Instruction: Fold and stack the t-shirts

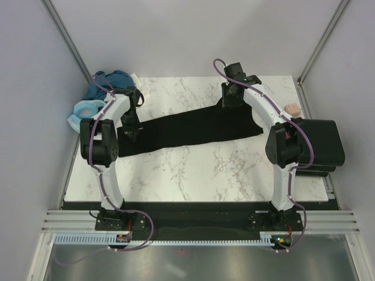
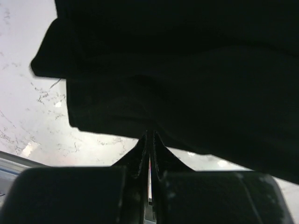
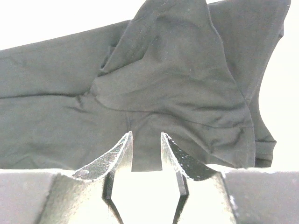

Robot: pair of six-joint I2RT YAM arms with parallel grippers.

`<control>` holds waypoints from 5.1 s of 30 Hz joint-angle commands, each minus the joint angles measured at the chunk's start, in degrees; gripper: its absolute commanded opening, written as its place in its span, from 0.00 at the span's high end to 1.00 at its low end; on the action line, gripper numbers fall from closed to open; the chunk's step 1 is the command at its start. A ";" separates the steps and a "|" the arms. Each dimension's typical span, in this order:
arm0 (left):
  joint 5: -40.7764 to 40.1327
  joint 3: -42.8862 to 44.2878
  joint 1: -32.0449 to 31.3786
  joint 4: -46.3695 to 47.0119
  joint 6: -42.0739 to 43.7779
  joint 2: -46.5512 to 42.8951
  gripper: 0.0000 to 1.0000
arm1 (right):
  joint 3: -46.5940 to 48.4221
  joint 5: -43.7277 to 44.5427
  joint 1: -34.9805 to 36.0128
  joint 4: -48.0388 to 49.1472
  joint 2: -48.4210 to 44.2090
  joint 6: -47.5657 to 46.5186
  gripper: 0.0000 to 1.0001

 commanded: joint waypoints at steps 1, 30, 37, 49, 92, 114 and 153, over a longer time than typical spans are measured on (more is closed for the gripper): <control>-2.86 3.78 0.27 -0.12 -1.67 5.01 0.98 | -5.90 -1.96 0.09 1.51 -3.76 -0.43 0.61; 1.62 -15.46 -1.40 2.87 2.81 0.98 0.98 | 2.95 0.68 2.46 -6.40 17.15 2.82 1.00; 3.38 -19.68 -6.75 2.70 3.16 -1.57 0.98 | 9.89 0.15 2.46 -7.63 20.57 3.08 1.00; 9.44 -14.77 -25.38 -0.03 1.49 -1.05 0.98 | 19.03 -0.99 2.11 -8.95 25.32 3.26 1.00; -0.14 -10.72 -15.73 4.19 2.37 -2.54 0.95 | -1.52 -10.75 7.03 4.15 5.63 0.36 0.50; 7.94 -21.88 -22.32 3.66 6.06 -3.85 0.98 | 12.79 -0.91 9.32 -7.72 23.56 0.62 1.00; 21.14 -10.45 -44.91 7.27 7.21 2.91 0.98 | 4.64 5.07 -0.26 -7.54 16.64 2.47 0.94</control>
